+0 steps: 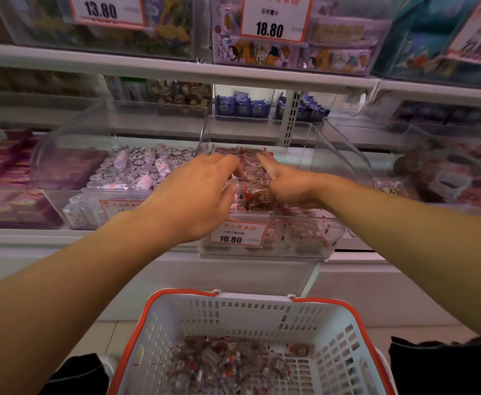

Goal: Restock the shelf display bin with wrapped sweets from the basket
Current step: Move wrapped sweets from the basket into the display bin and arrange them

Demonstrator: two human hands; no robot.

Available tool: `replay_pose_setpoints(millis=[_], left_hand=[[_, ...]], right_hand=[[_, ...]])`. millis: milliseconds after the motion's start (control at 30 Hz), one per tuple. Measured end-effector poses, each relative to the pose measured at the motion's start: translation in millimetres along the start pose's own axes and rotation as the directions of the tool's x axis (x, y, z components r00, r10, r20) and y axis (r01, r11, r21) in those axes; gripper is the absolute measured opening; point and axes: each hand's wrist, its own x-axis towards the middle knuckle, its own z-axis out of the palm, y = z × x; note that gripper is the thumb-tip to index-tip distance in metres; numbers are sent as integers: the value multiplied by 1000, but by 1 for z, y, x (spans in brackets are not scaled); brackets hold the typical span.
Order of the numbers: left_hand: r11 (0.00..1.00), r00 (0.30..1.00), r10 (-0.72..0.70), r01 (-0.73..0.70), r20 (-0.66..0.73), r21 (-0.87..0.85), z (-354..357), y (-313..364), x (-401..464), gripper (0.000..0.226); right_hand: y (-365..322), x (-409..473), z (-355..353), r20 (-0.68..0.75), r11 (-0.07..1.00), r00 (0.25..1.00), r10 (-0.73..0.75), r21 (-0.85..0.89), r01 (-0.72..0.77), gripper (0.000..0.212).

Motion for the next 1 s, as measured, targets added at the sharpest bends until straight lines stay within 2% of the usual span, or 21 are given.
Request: replay_pose_setpoints(millis=[67,133,167,233,300,333,400,467,500,533,600,667,767,833,900,967,1000], left_hand=[[1000,1000,3,-3,0,3,0,0,0,26],[1000,1000,3,-3,2,0,0,0,1,27],[1000,1000,3,-3,4,-1,0,0,0,27],[1000,1000,11,-11,1,5,0,0,-1,27],[1000,1000,27,-27,-9,11,1,1,-1,26],[999,999,31,-31,-8,14,2,2,-1,26],[999,999,34,-34,4,18,3,4,-1,26],[999,999,35,-35,13,24,4,5,0,26],[999,999,37,-38,15,27,4,5,0,26],[999,999,40,-41,14,29,5,6,0,26],[999,999,41,-42,12,30,5,7,1,26],[998,999,48,-49,12,34,6,9,2,25],[997,998,63,-63,24,35,8,10,1,24],[997,997,66,-67,28,42,9,10,0,24],[997,997,65,-66,28,27,10,10,-1,24],[998,998,60,-60,24,11,11,8,0,23],[998,998,58,-58,22,8,11,7,0,22]], right_hand=[[0,1,-1,-9,999,1000,6,34,-5,95],[-4,3,3,-61,963,998,25,270,-8,98],[-7,6,6,-91,911,995,51,413,-9,96],[-13,6,10,-96,805,992,79,593,-7,72],[-18,4,10,-74,748,994,79,663,-11,42],[-18,4,8,-72,714,994,83,700,-9,43],[-12,5,3,-65,664,995,78,748,-3,61],[-5,6,2,-72,698,995,66,716,5,68],[-2,5,3,-113,752,991,73,659,20,68],[1,4,3,-185,837,980,73,546,41,66],[4,2,1,-323,977,946,-12,198,80,64],[9,4,2,-264,996,961,-85,-21,82,69],[13,7,8,-78,994,995,-57,-95,49,75],[10,10,8,-62,999,997,-39,14,40,73],[6,12,5,-75,958,997,23,287,-1,74],[4,16,4,-56,788,996,73,616,-23,78],[4,19,4,-40,702,996,78,712,-26,80]])
